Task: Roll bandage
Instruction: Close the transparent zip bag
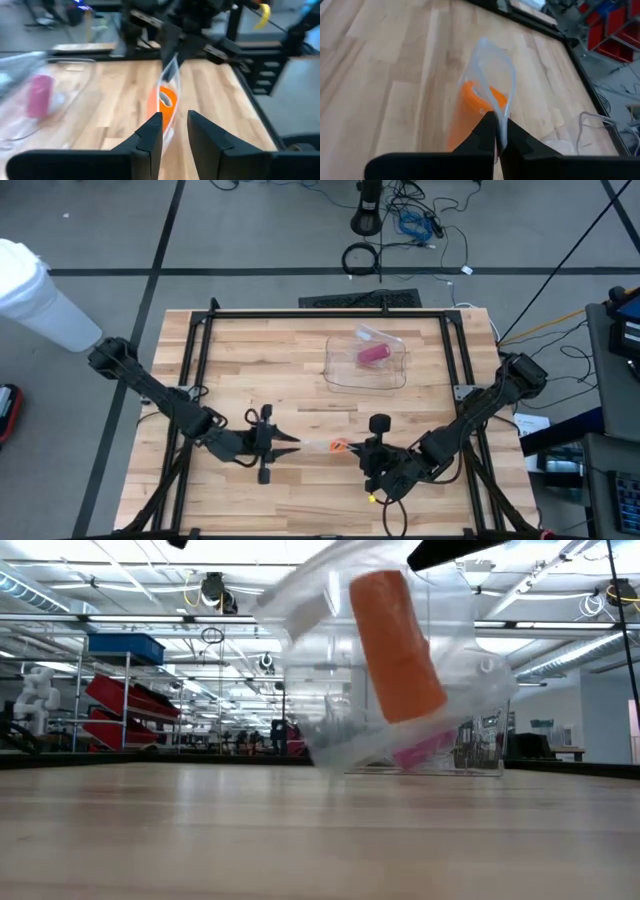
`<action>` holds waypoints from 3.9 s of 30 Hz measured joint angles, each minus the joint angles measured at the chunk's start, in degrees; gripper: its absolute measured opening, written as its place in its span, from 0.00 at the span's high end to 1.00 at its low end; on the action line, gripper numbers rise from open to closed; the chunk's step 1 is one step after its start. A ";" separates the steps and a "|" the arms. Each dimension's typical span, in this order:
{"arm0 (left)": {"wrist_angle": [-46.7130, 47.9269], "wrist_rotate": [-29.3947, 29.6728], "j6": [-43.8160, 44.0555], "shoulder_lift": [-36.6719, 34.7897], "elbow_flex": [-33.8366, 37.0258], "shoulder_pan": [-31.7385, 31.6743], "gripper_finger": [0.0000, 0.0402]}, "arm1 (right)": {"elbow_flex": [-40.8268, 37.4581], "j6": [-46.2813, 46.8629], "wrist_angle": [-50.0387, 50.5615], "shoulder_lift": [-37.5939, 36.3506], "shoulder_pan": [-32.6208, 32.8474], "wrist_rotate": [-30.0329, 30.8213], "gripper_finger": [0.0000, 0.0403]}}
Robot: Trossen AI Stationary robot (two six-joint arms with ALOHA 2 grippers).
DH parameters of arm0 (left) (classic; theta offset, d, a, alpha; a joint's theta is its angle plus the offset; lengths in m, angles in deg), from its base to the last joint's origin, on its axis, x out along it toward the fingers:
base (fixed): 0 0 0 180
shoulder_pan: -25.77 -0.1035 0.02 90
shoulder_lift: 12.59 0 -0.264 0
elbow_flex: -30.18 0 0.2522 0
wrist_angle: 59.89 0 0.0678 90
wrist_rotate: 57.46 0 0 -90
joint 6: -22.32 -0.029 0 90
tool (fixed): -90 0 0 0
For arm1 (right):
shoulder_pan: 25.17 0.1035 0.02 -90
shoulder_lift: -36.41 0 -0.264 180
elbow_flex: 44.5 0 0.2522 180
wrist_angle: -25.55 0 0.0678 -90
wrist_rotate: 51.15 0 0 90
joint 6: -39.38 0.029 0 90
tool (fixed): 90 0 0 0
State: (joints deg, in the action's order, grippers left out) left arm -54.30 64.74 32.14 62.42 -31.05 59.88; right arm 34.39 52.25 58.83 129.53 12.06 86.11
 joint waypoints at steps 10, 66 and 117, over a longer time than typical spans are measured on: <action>-15.93 11.77 -2.88 0.62 11.50 4.80 0.77 | -10.98 1.35 -15.38 -0.09 -1.40 0.24 1.00; -35.25 0.70 0.19 14.31 22.24 -3.34 0.60 | -33.07 -4.99 -69.47 -0.02 -8.68 -15.81 1.00; 3.33 0.94 0.23 15.74 -2.17 -3.72 1.00 | -6.58 -3.66 -21.67 -6.39 -8.59 -23.42 0.57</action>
State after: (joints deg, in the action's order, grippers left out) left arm -50.97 65.68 32.37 78.17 -33.21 56.16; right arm 27.81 48.59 37.16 123.14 3.47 62.70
